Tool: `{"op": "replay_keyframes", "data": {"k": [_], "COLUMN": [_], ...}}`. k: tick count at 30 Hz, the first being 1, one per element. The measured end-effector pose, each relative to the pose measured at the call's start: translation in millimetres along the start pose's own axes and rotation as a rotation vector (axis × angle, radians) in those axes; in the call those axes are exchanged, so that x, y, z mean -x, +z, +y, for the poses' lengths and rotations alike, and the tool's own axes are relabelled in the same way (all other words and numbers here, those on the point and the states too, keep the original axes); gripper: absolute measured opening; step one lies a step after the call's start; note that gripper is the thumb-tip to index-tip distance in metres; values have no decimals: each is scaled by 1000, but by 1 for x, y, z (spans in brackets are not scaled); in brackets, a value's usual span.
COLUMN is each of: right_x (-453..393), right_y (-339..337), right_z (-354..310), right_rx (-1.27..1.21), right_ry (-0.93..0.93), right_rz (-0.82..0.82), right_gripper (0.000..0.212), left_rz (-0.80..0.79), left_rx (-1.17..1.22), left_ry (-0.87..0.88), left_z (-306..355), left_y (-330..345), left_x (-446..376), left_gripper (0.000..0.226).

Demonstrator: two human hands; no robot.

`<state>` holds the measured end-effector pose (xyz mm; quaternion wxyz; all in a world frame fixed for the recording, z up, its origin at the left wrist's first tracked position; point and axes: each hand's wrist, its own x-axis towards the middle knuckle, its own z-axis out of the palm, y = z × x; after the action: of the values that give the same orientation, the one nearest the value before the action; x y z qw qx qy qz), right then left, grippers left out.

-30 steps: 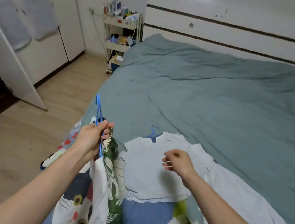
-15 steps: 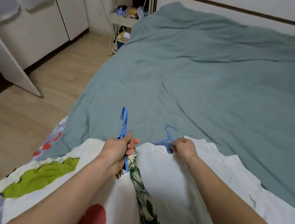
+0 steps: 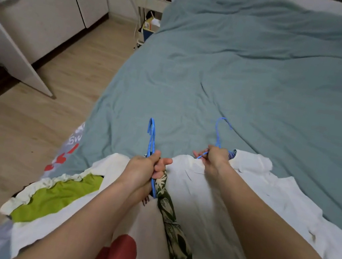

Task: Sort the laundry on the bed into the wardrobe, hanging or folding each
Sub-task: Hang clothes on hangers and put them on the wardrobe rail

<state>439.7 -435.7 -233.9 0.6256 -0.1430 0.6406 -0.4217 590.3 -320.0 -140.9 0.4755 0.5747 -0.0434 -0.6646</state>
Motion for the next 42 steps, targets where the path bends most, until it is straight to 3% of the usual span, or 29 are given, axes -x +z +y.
{"op": "replay_keyframes", "data": {"k": [5, 10, 13, 18, 21, 28, 34, 42], "right_x": [70, 152, 212, 340, 407, 533, 572, 587], "right_y": [-29, -73, -104, -151, -159, -107, -67, -38], "right_z": [-47, -100, -130, -157, -147, -86, -54, -22], "right_rx": [127, 484, 785, 1018, 1052, 1158, 1056, 885], "right_ry": [-103, -214, -392, -563, -622, -913, -1044, -1110], "right_rz": [31, 58, 158, 259, 261, 81, 125, 31], "right_gripper": [35, 26, 25, 31, 17, 13, 14, 16], "left_rz": [-12, -86, -131, -211, -268, -347, -361, -323], "left_rx": [-1, -42, -103, -216, -188, 21, 124, 194], "left_ry": [56, 132, 161, 193, 174, 71, 137, 174], "left_z": [16, 31, 34, 33, 31, 22, 27, 31], "left_y": [15, 20, 18, 16, 5, -34, -60, -72], "left_x": [46, 123, 174, 256, 297, 374, 410, 428], "left_gripper": [20, 23, 22, 23, 19, 21, 20, 17]}}
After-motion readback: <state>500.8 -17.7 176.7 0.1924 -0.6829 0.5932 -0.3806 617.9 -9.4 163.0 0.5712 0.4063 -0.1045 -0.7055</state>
